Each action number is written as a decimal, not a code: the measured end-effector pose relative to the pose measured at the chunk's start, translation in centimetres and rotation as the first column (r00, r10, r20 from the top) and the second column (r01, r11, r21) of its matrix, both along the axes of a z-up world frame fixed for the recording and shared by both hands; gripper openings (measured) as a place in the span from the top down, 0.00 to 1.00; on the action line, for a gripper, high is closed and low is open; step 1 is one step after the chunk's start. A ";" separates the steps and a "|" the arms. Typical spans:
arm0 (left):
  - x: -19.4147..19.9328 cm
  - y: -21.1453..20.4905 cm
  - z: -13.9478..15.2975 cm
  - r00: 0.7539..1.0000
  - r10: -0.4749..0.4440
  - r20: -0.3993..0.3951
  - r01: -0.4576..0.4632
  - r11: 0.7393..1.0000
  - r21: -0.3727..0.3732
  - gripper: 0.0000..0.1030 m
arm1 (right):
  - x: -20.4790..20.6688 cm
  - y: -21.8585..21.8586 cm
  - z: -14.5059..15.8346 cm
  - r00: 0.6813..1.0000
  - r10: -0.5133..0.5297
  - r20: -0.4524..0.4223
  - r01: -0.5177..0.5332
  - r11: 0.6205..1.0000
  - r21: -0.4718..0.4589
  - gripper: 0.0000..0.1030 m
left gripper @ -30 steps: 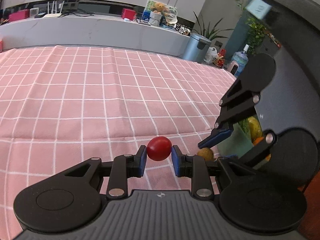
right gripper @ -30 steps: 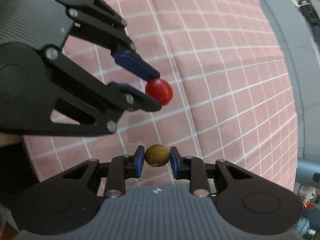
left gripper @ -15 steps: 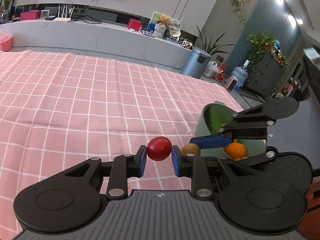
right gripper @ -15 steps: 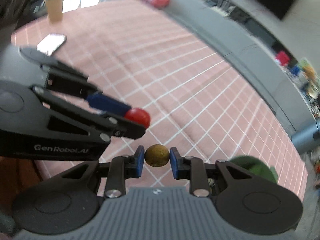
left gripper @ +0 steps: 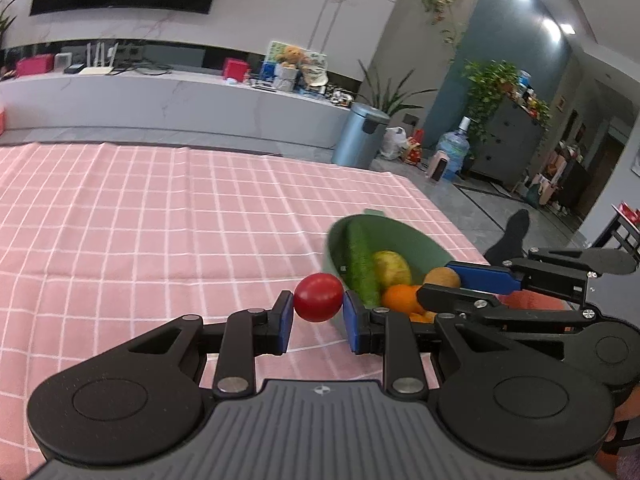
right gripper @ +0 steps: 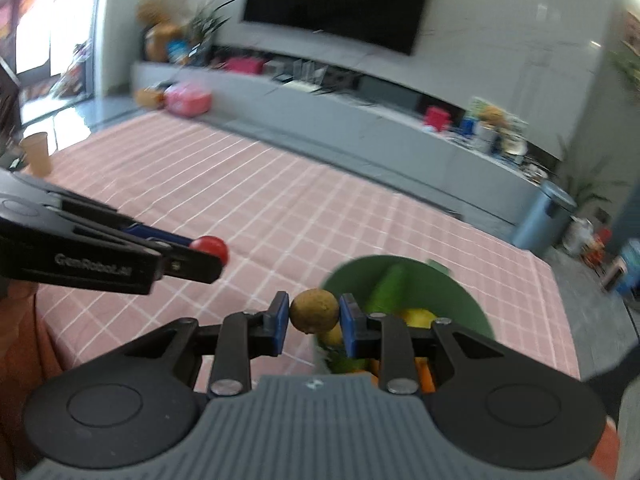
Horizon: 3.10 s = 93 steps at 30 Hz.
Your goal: Organize fruits
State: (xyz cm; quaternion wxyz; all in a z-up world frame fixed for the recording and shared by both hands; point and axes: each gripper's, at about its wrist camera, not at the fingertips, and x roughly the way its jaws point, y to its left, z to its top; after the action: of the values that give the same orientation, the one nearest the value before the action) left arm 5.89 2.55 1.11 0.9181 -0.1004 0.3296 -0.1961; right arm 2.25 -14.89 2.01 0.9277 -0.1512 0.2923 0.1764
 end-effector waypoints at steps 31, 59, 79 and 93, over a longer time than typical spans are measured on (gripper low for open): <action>6.9 -11.5 -3.2 0.969 -0.243 -0.047 0.247 0.957 0.153 0.71 | 6.6 -10.5 -5.0 0.992 -0.113 -0.058 0.116 0.992 0.055 0.77; 9.7 -12.1 -5.7 0.960 -0.256 -0.117 0.272 0.950 0.151 0.48 | 10.5 -9.7 -8.9 0.983 -0.101 -0.155 0.101 0.995 -0.010 0.77; 4.3 -9.6 -0.3 0.980 -0.192 0.058 0.174 0.958 0.229 0.25 | 6.9 -7.9 -4.7 0.991 -0.116 -0.071 0.107 0.987 -0.116 0.37; -2.6 -7.0 5.2 0.946 -0.021 0.324 -0.079 0.953 0.291 0.15 | -0.8 -6.0 3.7 0.982 -0.149 0.114 0.136 0.984 0.116 0.11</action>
State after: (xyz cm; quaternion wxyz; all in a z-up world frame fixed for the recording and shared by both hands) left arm 3.29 -4.46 6.34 0.9669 0.0689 0.1993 -0.1438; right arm 1.45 -20.89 5.72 0.9609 -0.0900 0.2351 0.1152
